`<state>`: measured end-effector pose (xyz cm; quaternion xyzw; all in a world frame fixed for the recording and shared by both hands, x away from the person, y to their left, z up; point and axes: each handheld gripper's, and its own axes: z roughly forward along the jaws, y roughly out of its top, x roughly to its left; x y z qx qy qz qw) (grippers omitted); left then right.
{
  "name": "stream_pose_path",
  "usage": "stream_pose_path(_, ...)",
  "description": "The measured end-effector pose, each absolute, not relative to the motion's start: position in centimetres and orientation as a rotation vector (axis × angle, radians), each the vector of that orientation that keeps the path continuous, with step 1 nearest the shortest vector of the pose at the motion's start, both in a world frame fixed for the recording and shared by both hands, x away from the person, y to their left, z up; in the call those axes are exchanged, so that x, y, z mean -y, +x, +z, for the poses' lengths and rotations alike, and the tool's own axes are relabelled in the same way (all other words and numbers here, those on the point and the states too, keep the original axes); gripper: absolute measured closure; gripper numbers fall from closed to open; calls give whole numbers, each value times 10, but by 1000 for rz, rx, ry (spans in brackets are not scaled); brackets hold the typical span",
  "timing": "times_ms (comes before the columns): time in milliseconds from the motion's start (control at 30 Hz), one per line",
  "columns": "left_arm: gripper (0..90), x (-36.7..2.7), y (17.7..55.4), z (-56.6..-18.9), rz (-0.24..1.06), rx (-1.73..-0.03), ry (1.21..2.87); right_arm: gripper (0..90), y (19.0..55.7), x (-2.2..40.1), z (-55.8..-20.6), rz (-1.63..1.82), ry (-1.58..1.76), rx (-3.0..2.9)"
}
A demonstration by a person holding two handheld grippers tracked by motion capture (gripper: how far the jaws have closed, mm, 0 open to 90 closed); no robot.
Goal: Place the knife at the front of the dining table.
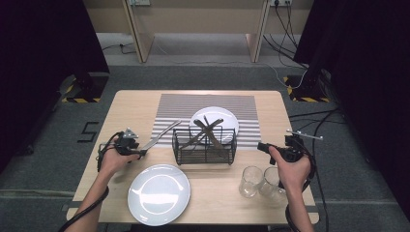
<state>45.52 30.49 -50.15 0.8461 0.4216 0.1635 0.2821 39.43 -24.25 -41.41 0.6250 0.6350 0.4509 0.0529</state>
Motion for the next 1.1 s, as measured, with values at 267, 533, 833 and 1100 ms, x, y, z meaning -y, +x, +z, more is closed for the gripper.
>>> stream_pose_path(267, 564, -302, 453, -501, 359, -1152, 2250, 550, 394, 243, -414, 1374, 1898, -1929)
stream_pose_path(533, 633, -297, 450, -500, 339, -1127, 2270, 551, 394, 242, -413, 1376, 1894, -1930)
stream_pose_path(833, 691, -287, 442, -499, 321, -1083, 2289, 551, 395, 241, -414, 1381, 1894, -1936)
stream_pose_path(1100, 702, -271, 441, -499, 311, -1058, 2297, 553, 394, 242, -413, 1387, 1893, -1926)
